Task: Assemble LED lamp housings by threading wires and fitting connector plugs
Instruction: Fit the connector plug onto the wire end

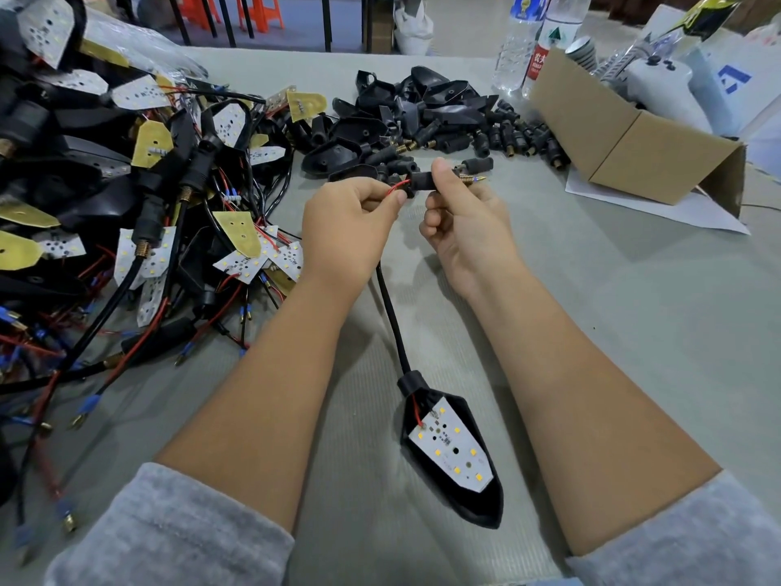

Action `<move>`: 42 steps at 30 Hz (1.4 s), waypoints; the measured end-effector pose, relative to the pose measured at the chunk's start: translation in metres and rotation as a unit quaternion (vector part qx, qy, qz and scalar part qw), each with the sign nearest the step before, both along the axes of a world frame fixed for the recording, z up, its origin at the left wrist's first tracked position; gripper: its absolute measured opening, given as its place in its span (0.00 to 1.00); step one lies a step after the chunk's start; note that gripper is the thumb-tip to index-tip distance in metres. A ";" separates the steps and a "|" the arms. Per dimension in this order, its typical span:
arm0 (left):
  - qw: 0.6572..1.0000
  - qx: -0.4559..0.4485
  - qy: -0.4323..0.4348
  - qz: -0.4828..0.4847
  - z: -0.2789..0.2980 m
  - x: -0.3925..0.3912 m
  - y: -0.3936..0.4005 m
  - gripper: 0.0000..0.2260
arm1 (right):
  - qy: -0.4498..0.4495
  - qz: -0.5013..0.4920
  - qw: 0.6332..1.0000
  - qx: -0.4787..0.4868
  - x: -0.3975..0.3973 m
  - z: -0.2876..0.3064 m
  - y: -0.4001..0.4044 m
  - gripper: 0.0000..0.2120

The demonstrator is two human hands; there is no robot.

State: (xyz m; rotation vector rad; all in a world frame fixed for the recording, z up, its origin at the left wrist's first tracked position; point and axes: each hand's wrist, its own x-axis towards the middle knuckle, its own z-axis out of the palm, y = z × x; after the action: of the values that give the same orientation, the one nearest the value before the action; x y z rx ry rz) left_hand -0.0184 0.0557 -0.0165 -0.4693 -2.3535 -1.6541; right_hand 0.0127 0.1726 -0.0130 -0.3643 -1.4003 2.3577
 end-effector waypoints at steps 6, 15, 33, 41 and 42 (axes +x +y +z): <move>0.998 -0.040 0.005 -0.051 -0.004 -0.001 0.000 0.08 | 0.006 0.012 1.000 0.004 0.000 -0.001 0.002 0.08; 0.996 0.016 -0.033 -0.080 -0.001 -0.002 -0.002 0.08 | -0.003 -0.005 1.000 0.020 0.000 -0.001 0.001 0.10; 0.991 0.035 -0.059 -0.115 -0.001 -0.004 -0.004 0.04 | -0.018 0.016 0.994 0.105 0.000 -0.001 -0.002 0.12; 0.993 0.041 -0.070 -0.092 -0.002 -0.002 -0.002 0.03 | -0.023 0.006 0.996 0.084 0.001 -0.001 0.000 0.12; 0.992 0.039 -0.079 -0.091 -0.002 -0.002 -0.002 0.04 | -0.022 0.002 0.997 0.073 0.000 -0.002 0.000 0.12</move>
State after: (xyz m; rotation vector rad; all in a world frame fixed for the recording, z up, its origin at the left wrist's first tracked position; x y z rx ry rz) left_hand -0.0202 0.0538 -0.0188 -0.5716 -2.4064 -1.9228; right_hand 0.0129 0.1722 -0.0146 -0.3756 -1.5836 2.2456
